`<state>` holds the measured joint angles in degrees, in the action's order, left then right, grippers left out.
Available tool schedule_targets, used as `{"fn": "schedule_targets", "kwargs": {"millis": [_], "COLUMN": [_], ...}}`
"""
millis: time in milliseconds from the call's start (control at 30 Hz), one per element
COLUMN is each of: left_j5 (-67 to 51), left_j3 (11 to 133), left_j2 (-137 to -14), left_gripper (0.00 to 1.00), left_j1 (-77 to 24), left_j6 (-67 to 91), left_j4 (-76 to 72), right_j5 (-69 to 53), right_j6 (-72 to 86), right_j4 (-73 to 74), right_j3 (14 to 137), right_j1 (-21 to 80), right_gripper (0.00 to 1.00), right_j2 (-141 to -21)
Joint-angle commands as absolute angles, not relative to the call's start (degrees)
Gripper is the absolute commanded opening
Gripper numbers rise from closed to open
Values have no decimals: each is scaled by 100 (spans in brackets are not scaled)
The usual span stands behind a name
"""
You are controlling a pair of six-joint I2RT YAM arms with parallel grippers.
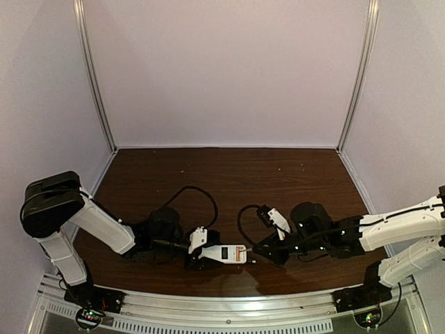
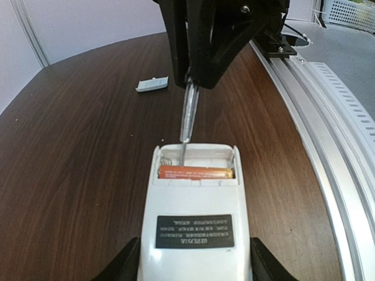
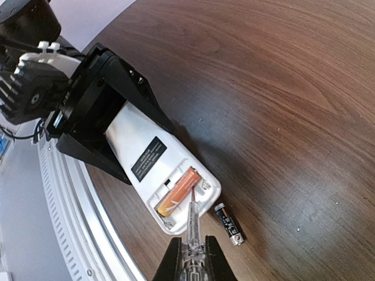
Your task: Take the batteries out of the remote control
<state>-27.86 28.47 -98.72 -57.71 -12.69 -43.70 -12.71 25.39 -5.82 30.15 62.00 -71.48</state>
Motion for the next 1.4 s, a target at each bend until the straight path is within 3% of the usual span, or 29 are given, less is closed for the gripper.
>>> {"fn": "schedule_targets", "kwargs": {"millis": [0,400,767,1367], "left_j5": [-2981,-2557,-3107,-3809], "left_j3": [3018,3036,3023,3155], "left_j2": [-9817,-9848,-9782,-9787], "left_gripper": [0,0,0,0], "left_j1": [-5834,-5828,-5835,-5783], "left_j6": [-1257,-1340,-1362,-1347], "left_j4": [-5176,-5138,-5128,-4863], "right_j5": [-391,-802,-1171,-903], "right_j6": [3628,4139,2568,1854], "right_j4": [-67,-375,-1289,-1608], "right_j3": [3321,3344,2925,2608], "right_j1": [6170,6170,6170,6317], "right_gripper": [0,0,0,0], "right_j2": [-7315,-7483,-7674,-7483]}}
